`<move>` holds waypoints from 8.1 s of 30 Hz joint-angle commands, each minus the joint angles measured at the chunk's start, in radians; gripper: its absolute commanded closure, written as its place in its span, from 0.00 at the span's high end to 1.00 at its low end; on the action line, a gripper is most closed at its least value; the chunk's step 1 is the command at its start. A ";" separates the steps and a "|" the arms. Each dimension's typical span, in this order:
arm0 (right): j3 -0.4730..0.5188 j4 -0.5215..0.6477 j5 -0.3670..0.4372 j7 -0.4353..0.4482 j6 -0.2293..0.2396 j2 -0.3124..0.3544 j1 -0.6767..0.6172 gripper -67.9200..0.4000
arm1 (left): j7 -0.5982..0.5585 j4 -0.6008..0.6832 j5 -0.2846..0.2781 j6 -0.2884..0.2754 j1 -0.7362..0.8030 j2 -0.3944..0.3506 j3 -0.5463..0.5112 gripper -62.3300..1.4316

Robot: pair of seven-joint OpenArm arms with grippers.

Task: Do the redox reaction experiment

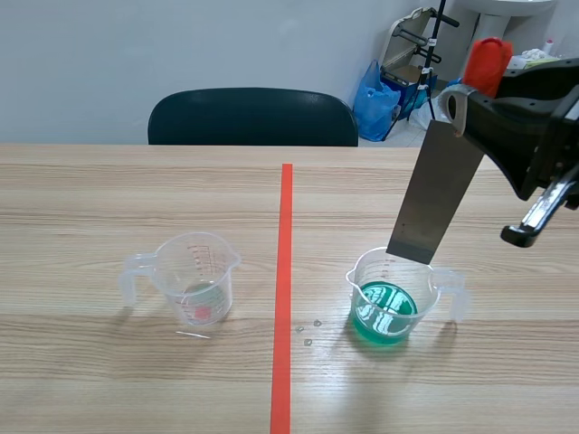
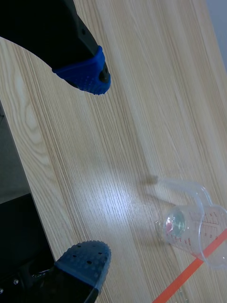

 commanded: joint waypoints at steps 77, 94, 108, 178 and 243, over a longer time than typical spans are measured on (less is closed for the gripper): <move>0.013 0.005 0.008 0.023 -0.007 0.005 0.009 0.03 | -0.040 0.018 -0.010 0.001 0.001 0.005 0.003 1.00; 0.013 0.005 0.008 0.023 -0.007 0.005 0.009 0.03 | 0.149 0.018 -0.049 -0.247 -0.281 -0.250 0.109 0.06; 0.013 0.005 0.008 0.023 -0.007 0.005 0.009 0.03 | 0.579 0.018 -0.308 -0.257 -1.126 -0.299 0.754 0.05; 0.013 0.005 0.008 0.030 -0.006 0.003 0.009 0.03 | 0.444 -0.079 -0.285 -0.326 -0.920 -0.298 0.683 0.06; 0.013 0.005 0.008 0.029 -0.006 0.003 0.009 0.03 | -0.279 -0.112 0.302 -0.104 0.001 -0.006 0.014 0.92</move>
